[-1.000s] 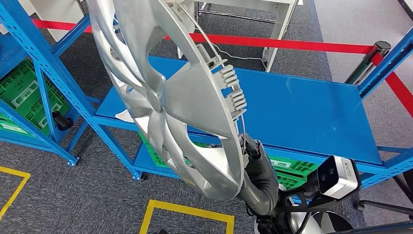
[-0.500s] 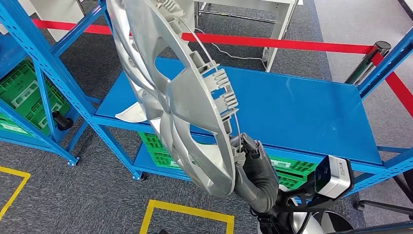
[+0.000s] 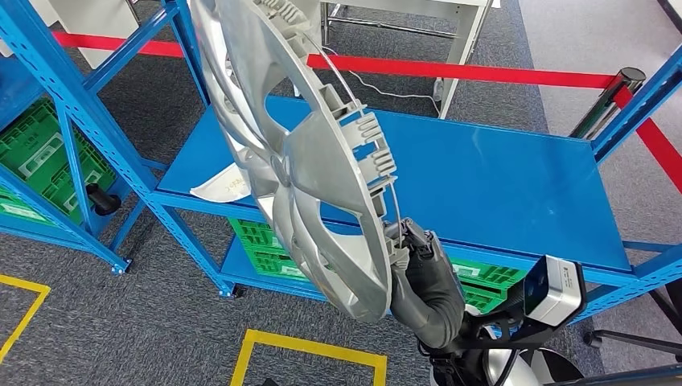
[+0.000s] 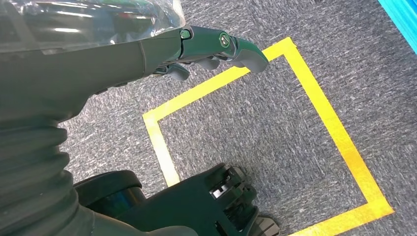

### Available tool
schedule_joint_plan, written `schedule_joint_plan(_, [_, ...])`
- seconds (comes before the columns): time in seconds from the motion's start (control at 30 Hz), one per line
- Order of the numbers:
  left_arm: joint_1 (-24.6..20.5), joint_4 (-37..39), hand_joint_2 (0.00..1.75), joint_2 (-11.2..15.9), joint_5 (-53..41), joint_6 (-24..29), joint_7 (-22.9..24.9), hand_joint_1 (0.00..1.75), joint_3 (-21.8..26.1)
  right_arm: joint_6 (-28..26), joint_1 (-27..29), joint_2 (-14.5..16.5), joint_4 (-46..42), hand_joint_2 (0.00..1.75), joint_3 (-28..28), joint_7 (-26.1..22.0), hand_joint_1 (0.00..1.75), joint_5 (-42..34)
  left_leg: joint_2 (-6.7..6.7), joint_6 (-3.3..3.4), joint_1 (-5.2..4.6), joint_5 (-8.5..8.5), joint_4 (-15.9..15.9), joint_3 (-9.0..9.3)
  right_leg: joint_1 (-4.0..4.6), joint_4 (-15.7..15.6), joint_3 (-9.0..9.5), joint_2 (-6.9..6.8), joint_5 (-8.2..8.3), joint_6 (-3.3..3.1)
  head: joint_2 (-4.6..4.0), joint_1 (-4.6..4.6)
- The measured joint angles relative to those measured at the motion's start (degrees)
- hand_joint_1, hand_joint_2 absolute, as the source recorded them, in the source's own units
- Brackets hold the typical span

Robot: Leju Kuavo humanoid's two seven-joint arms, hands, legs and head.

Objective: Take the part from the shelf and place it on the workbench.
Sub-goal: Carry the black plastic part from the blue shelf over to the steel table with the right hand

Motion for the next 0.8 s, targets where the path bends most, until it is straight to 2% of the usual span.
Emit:
schedule_joint_plan(0.2, [0.0, 0.0, 1.75, 0.0, 0.2, 0.0, 0.0, 0.0, 0.0, -0.5, 0.2, -0.3, -0.3, 1.75, -0.2, 0.0, 1.75, 0.0, 0.0, 0.2, -0.25, -0.13, 0.1, -0.01, -0.24, 0.0, 0.0, 0.01, -0.01, 0.14, 0.0, -0.01])
schedule_joint_plan(0.33, [0.0, 0.0, 1.75, 0.0, 0.3, 0.0, 0.0, 0.0, 0.0, -0.8, 0.2, -0.4, -0.5, 1.75, -0.3, 0.0, 1.75, 0.1, 0.01, 0.58, -0.39, -0.15, 0.1, 0.02, -0.42, -0.1, 0.1, 0.07, 0.05, 0.56, 0.0, -0.02])
schedule_joint_plan(0.4, [0.0, 0.0, 1.75, 0.0, 0.4, 0.0, 0.0, 0.0, 0.0, -0.9, 0.3, -0.6, -0.7, 1.75, -0.4, 0.0, 1.75, 0.2, 0.14, 0.94, -0.04, 0.14, -0.4, 0.31, -0.41, 0.4, -0.04, 0.05, -0.47, 0.89, 0.0, 0.02])
schedule_joint_plan(0.43, [0.0, 0.0, 1.75, 0.0, 0.5, 0.0, 0.0, 0.0, 0.0, -1.0, 0.3, -0.6, -0.8, 1.75, -0.5, 0.0, 1.75, 0.2, 0.22, 1.13, 0.19, 0.28, -0.7, 0.47, -0.39, 1.8, -0.65, 0.02, -1.39, 1.05, 0.0, 0.09])
schedule_joint_plan(0.47, [-0.1, 0.0, 1.75, 0.0, 0.5, 0.0, -0.1, 0.0, 0.0, -1.1, 0.4, -0.7, -0.9, 1.75, -0.6, 0.0, 1.75, 0.2, 0.3, 1.23, 0.4, 0.34, -0.9, 0.61, -0.43, 4.5, -1.94, -0.02, -2.83, 1.19, 0.0, 0.18])
schedule_joint_plan(0.53, [-0.1, 0.0, 1.75, 0.0, 0.6, 0.0, -0.1, 0.0, 0.0, -1.2, 0.6, -0.9, -1.0, 1.75, -0.8, 0.0, 1.75, 0.2, 0.35, 1.26, 0.53, 0.3, -0.9, 0.65, -0.64, 11.9, -5.84, -0.05, -5.87, 1.48, 0.0, 0.32])
schedule_joint_plan(0.57, [0.0, 0.0, 1.75, 0.0, 0.6, 0.0, -0.1, 0.0, 0.0, -1.3, 0.7, -1.0, -1.0, 1.75, -0.9, 0.0, 1.75, 0.2, 0.36, 1.2, 0.59, 0.25, -0.9, 0.68, -0.78, 14.7, -7.45, -0.06, -6.4, 1.63, 0.0, 0.34])
schedule_joint_plan(0.6, [0.0, 0.0, 1.75, -0.1, 0.6, 0.0, -0.1, 0.0, 0.0, -1.3, 0.8, -1.1, -1.0, 1.75, -0.9, 0.0, 1.75, 0.2, 0.36, 1.07, 0.68, 0.16, -0.8, 0.73, -0.9, 15.5, -8.16, -0.07, -5.81, 1.77, 0.0, 0.36])
schedule_joint_plan(0.63, [0.0, 0.0, 1.75, -0.1, 0.7, 0.0, -0.1, 0.0, 0.0, -1.3, 0.8, -1.2, -1.0, 1.75, -1.0, 0.0, 1.75, 0.2, 0.33, 0.84, 0.82, 0.02, -0.6, 0.8, -1.02, 14.0, -7.79, -0.08, -4.1, 1.88, 0.0, 0.38])
schedule_joint_plan(0.67, [0.0, 0.0, 1.75, -0.1, 0.7, 0.0, -0.1, 0.0, 0.0, -1.4, 0.8, -1.3, -1.0, 1.75, -1.1, 0.0, 1.75, 0.2, 0.31, 0.51, 1.0, -0.21, -0.4, 0.88, -1.14, 10.7, -6.52, -0.1, -1.72, 2.0, 0.0, 0.39])
schedule_joint_plan(0.7, [0.0, 0.0, 1.75, -0.1, 0.7, 0.0, -0.1, 0.0, 0.0, -1.4, 0.8, -1.3, -1.0, 1.75, -1.2, 0.0, 1.75, 0.2, 0.28, 0.07, 1.09, -0.49, -0.1, 0.86, -1.14, 7.2, -5.06, -0.07, 0.02, 2.12, 0.0, 0.42])
schedule_joint_plan(0.73, [0.0, 0.0, 1.75, -0.1, 0.7, -0.1, -0.1, 0.0, 0.1, -1.5, 0.8, -1.4, -1.1, 1.75, -1.3, 0.0, 1.75, 0.2, 0.24, -0.41, 1.12, -0.74, 0.3, 0.75, -1.11, 4.3, -3.87, 0.0, 1.2, 1.97, 0.0, 0.48])
schedule_joint_plan(0.77, [0.0, 0.0, 1.75, -0.1, 0.7, -0.1, -0.1, 0.0, 0.1, -1.5, 0.9, -1.5, -1.1, 1.75, -1.4, 0.0, 1.75, 0.2, 0.23, -0.86, 1.1, -0.87, 0.6, 0.63, -1.03, 2.5, -3.24, 0.09, 1.65, 1.7, 0.0, 0.45])
schedule_joint_plan(0.8, [0.0, 0.0, 1.75, -0.1, 0.7, -0.1, -0.1, 0.0, 0.1, -1.5, 0.9, -1.5, -1.2, 1.75, -1.4, -0.1, 1.75, 0.2, 0.22, -1.25, 1.04, -0.88, 0.6, 0.52, -0.87, 2.2, -3.18, 0.19, 1.4, 1.3, 0.0, 0.4])
